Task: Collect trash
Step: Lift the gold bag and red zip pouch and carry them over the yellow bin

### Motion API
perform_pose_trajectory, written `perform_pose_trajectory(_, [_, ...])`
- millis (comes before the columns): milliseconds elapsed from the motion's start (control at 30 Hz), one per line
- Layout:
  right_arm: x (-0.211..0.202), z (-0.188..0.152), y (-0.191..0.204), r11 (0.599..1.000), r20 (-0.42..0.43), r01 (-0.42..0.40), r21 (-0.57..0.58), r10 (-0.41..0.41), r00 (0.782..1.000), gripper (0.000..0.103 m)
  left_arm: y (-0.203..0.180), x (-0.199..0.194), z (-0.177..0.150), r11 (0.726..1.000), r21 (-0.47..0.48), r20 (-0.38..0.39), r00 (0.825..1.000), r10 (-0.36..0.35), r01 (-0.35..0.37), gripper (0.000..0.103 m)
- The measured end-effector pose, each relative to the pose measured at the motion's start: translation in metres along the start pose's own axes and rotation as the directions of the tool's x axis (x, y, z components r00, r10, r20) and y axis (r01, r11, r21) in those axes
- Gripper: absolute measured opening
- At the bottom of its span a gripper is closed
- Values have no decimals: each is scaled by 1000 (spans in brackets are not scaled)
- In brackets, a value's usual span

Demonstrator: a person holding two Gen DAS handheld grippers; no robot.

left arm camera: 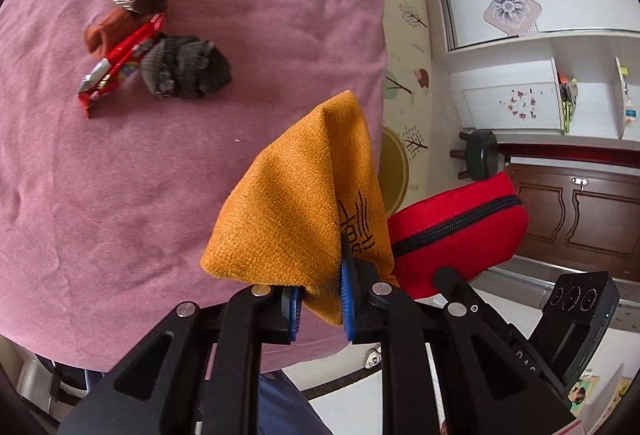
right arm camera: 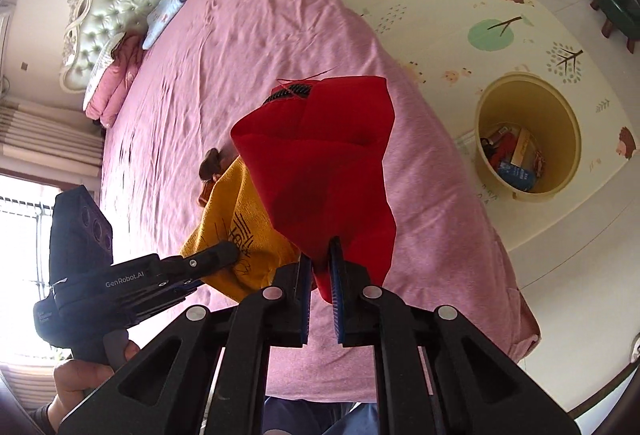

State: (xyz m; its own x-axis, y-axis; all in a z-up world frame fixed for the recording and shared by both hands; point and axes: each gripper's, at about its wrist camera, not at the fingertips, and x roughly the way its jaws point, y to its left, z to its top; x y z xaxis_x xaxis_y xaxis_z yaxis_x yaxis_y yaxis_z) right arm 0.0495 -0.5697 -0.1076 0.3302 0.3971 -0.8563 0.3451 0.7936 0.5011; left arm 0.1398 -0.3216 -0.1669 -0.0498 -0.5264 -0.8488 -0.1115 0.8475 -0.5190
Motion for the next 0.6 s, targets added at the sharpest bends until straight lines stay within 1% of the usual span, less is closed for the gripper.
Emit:
perform_pose_trajectory(300, [-39, 24, -76, 995, 77, 20, 101, -28, 997, 9, -85, 56, 3, 994, 105, -66, 998, 9, -2, 16])
perform_pose_trajectory(600, [-61, 53, -138, 983, 124, 33, 182, -56, 991, 9, -160, 105, 14, 975, 220, -121, 991, 49, -22, 16])
